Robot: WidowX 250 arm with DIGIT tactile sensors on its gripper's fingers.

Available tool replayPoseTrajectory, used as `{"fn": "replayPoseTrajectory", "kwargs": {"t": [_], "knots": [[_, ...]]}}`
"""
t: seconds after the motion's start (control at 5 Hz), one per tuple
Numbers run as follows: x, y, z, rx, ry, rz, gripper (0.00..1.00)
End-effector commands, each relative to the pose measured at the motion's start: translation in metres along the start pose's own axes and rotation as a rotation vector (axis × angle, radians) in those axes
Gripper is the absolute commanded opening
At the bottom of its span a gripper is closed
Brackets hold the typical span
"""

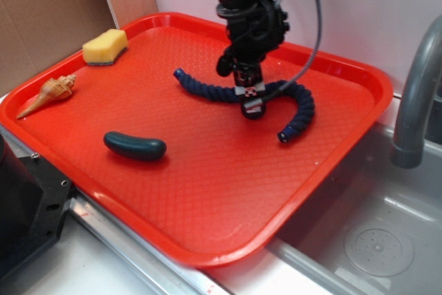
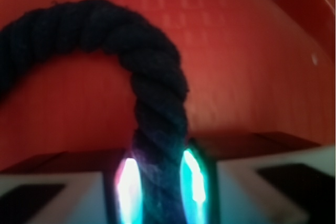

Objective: Grab the blue rope.

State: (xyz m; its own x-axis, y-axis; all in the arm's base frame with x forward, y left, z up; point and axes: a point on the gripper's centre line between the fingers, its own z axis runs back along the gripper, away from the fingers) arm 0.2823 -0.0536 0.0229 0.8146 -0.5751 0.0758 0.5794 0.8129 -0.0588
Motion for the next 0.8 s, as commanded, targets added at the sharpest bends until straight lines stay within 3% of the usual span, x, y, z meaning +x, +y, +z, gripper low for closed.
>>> {"fn": "replayPoseTrajectory", "kwargs": {"t": [0.0,0.2,0.4,0.6], "knots": [[-0.081,0.028,0.086,0.139,-0.141,0.401,0.00],[-0.101,0.021,0.131,0.219,-0.215,0.568,0.00],[-0.100,-0.002,0.162,0.230,-0.153,0.682,0.00],[-0.096,-0.008,0.168,0.201,-0.133,0.755,0.00]]}}
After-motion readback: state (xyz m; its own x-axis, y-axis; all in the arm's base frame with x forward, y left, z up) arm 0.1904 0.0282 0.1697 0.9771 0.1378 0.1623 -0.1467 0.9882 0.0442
